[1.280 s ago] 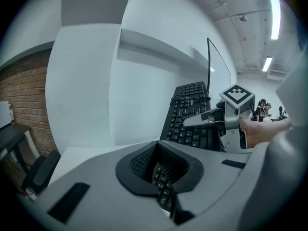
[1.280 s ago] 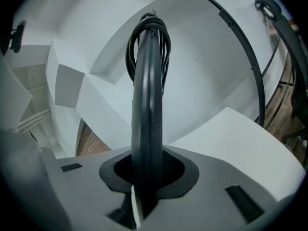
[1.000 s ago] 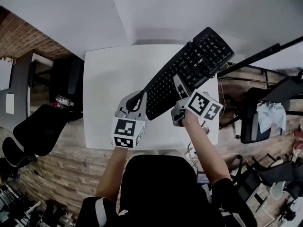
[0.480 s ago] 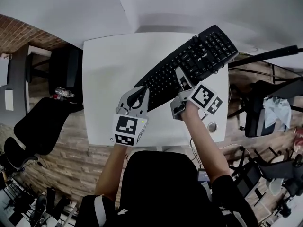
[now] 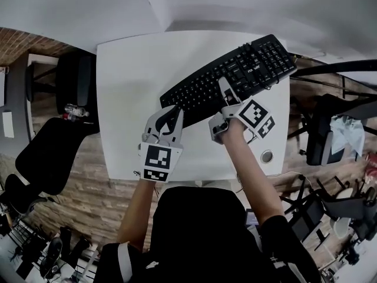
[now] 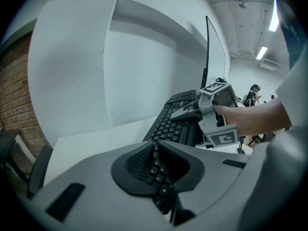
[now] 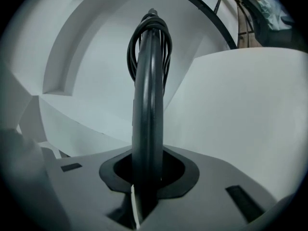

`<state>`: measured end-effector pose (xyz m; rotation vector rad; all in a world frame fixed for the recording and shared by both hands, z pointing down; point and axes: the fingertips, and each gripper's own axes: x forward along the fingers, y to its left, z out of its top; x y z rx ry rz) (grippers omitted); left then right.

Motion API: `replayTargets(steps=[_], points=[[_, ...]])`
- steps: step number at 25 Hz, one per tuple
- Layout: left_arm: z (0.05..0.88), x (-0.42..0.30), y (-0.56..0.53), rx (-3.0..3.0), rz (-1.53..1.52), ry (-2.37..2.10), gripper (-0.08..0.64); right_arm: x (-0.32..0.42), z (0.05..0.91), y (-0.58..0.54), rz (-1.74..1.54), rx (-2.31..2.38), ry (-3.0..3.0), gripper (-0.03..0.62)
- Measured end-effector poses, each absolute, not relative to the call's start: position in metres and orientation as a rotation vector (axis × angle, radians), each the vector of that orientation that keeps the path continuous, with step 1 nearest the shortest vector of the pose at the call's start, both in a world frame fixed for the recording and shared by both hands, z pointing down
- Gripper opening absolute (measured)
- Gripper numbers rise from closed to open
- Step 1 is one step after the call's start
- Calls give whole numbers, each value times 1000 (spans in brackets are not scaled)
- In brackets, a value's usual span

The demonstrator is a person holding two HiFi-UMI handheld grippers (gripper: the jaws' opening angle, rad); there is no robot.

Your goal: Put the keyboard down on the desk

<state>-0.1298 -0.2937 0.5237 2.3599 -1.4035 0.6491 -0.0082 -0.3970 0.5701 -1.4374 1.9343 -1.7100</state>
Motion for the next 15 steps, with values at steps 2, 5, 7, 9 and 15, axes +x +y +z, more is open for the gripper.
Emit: replayTargets(steps=[2, 5, 7, 9, 15], points=[[526, -125, -293, 2396, 680, -1385, 45, -6, 576, -398, -1723, -1435, 1893, 103], [539, -117, -287, 2433, 740, -1330, 131, -3, 585, -397, -1743, -1437, 1840, 104], [552, -112, -280, 2451, 808, -1304, 158, -3, 592, -396, -1762, -1437, 1813, 104], [559, -105, -277, 2493, 892, -1272, 181, -1, 598, -396, -1776, -1441, 1788, 104], [570, -97, -273, 2632, 1156, -1188, 189, -2, 611, -394, -1803, -1431, 1724, 106]])
